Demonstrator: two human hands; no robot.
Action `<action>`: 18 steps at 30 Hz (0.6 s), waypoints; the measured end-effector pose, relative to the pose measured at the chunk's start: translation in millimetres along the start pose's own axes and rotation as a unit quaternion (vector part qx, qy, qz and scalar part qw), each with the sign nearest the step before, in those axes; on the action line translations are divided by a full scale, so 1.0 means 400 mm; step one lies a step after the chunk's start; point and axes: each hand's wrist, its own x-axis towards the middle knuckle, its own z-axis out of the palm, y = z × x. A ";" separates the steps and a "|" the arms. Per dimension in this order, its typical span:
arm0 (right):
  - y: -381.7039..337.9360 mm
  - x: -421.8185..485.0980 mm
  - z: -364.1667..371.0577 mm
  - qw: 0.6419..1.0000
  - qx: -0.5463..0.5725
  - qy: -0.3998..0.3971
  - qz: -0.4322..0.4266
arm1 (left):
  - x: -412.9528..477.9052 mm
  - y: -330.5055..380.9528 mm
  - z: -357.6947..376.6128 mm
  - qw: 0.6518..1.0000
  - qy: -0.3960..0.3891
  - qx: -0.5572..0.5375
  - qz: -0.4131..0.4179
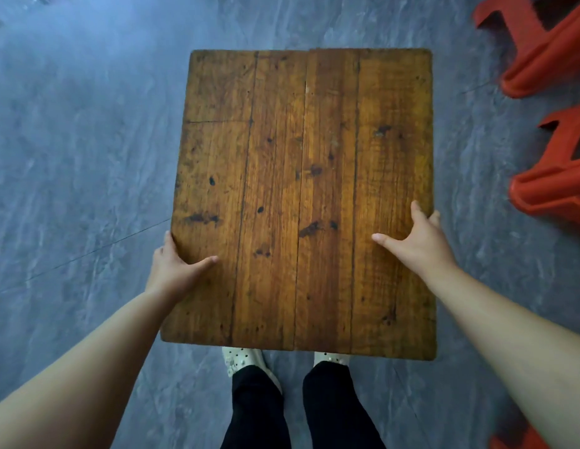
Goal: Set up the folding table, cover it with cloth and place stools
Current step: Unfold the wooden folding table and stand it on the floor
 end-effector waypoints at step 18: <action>-0.085 0.035 0.034 0.986 -0.141 -0.022 -0.082 | -0.109 -0.124 0.028 0.991 0.016 -0.108 -0.080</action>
